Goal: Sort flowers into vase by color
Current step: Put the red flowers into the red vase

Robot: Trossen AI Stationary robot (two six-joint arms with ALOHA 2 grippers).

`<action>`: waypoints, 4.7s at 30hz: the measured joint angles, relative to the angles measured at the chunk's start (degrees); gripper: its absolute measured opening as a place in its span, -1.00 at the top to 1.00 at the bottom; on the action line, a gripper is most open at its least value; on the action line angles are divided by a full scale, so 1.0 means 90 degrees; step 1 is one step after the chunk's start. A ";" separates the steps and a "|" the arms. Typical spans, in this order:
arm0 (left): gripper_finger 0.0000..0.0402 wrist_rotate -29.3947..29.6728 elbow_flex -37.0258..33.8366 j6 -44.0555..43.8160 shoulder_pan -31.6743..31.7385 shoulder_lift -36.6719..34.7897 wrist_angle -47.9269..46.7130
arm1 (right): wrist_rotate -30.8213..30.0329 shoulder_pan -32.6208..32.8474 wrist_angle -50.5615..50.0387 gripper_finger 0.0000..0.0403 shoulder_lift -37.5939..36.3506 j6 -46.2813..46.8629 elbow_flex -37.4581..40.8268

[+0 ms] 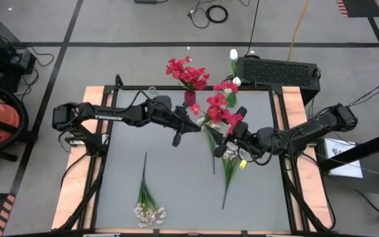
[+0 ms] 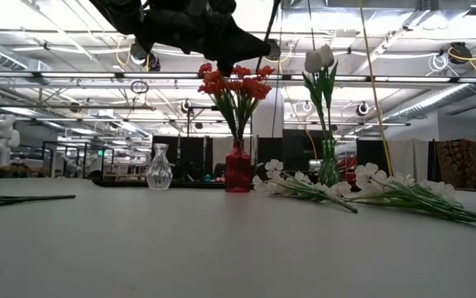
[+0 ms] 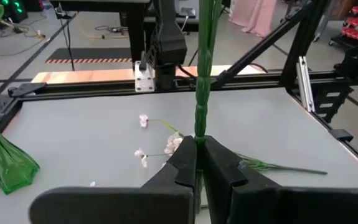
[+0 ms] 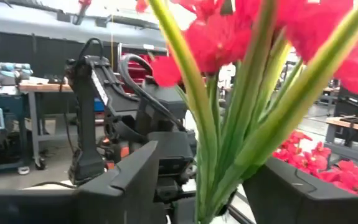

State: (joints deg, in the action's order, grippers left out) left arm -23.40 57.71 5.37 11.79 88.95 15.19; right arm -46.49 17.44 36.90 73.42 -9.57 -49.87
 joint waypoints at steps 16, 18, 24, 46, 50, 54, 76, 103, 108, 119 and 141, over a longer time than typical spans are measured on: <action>0.84 0.0000 0.0000 0.0103 0.0194 0.0000 -0.0270 | -0.0177 -0.0105 0.0001 0.94 0.0025 0.0022 0.0000; 0.78 0.0134 0.0000 -0.0128 0.0210 -0.0023 -0.0298 | -0.0354 -0.0105 0.0001 0.96 0.0025 0.0009 0.0000; 0.41 0.0913 0.0000 -0.0216 0.0275 -0.0534 -0.1251 | -0.0618 -0.0095 0.0020 0.98 0.0025 -0.0209 0.0000; -0.28 0.3383 -0.0634 -0.0701 0.1470 0.0183 0.0065 | -0.0664 -0.0355 0.0050 1.00 0.0121 -0.0629 0.0000; -0.47 0.3901 -0.0627 -0.0614 0.1390 0.0401 0.0741 | -0.0661 -0.0302 -0.0074 1.00 0.0053 -0.0681 0.0000; -0.56 0.4292 -0.0627 -0.0370 0.1299 0.0424 0.1089 | -0.0662 -0.0299 -0.0085 1.00 0.0020 -0.0684 0.0000; -0.54 0.2711 -0.0624 -0.0458 0.2017 0.0420 0.1596 | -0.0629 -0.0299 -0.0086 1.00 0.0022 -0.0565 0.0000; -0.11 0.2385 -0.0622 0.0112 0.2302 0.1149 0.2567 | -0.0318 -0.0308 -0.0082 1.00 0.0027 -0.0664 0.0000; 0.15 0.2382 -0.0622 0.0114 0.2302 0.1149 0.2656 | -0.0315 -0.0341 -0.0086 1.00 0.0036 -0.0619 0.0000; 0.95 0.2373 -0.0622 0.0119 0.2307 0.1149 0.2834 | -0.0293 -0.0743 0.0146 1.00 0.0691 -0.0710 0.0000; 0.99 0.2436 -0.0624 -0.0029 0.2271 0.0669 0.2516 | 0.0768 -0.1764 0.1798 1.00 0.1694 -0.2537 0.0000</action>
State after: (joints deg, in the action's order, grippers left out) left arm -1.48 52.10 5.10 32.23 94.97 37.83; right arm -39.57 1.56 53.09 88.67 -32.41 -49.87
